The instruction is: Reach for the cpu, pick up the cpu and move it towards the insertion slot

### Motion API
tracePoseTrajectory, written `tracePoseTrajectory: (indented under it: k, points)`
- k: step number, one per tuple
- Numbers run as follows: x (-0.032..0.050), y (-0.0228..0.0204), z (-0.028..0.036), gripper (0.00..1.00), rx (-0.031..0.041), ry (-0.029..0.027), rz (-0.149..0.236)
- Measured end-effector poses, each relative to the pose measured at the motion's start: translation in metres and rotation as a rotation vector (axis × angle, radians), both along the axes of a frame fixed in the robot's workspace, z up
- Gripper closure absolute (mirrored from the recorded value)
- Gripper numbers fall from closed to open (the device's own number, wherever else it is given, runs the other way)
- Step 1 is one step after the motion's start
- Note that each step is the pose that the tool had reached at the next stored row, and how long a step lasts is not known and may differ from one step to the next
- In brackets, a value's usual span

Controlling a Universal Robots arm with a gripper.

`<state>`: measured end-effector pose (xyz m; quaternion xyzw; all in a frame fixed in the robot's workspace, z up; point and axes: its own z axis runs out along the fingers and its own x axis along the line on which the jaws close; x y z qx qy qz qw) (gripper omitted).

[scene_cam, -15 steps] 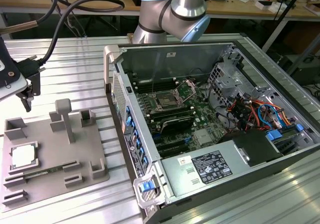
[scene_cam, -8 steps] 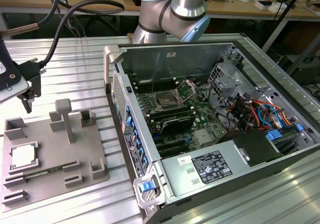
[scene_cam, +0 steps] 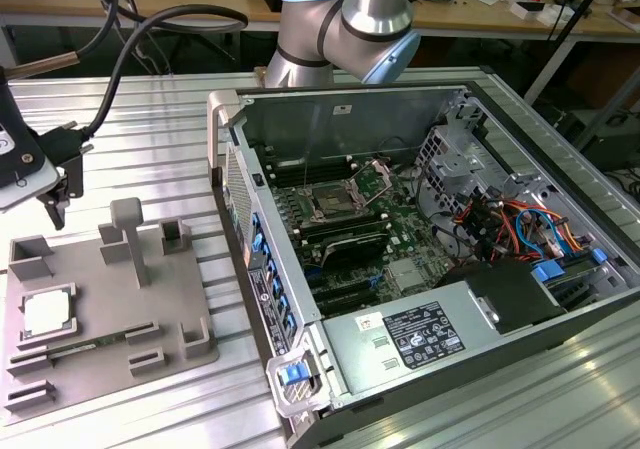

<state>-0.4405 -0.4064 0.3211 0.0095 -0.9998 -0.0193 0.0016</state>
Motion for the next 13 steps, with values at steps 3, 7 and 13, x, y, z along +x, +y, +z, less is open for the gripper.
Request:
tracePoseTrajectory:
  k: [3,7,13]
  points:
    - [0.0000,-0.0001,-0.0012,0.34,0.0000,-0.0001,0.000]
    - [0.0000,-0.0003,-0.0031,0.34,0.0001,-0.0002,0.000]
    - [-0.0005,-0.0046,-0.0082,0.34,0.0001,-0.0001,0.000]
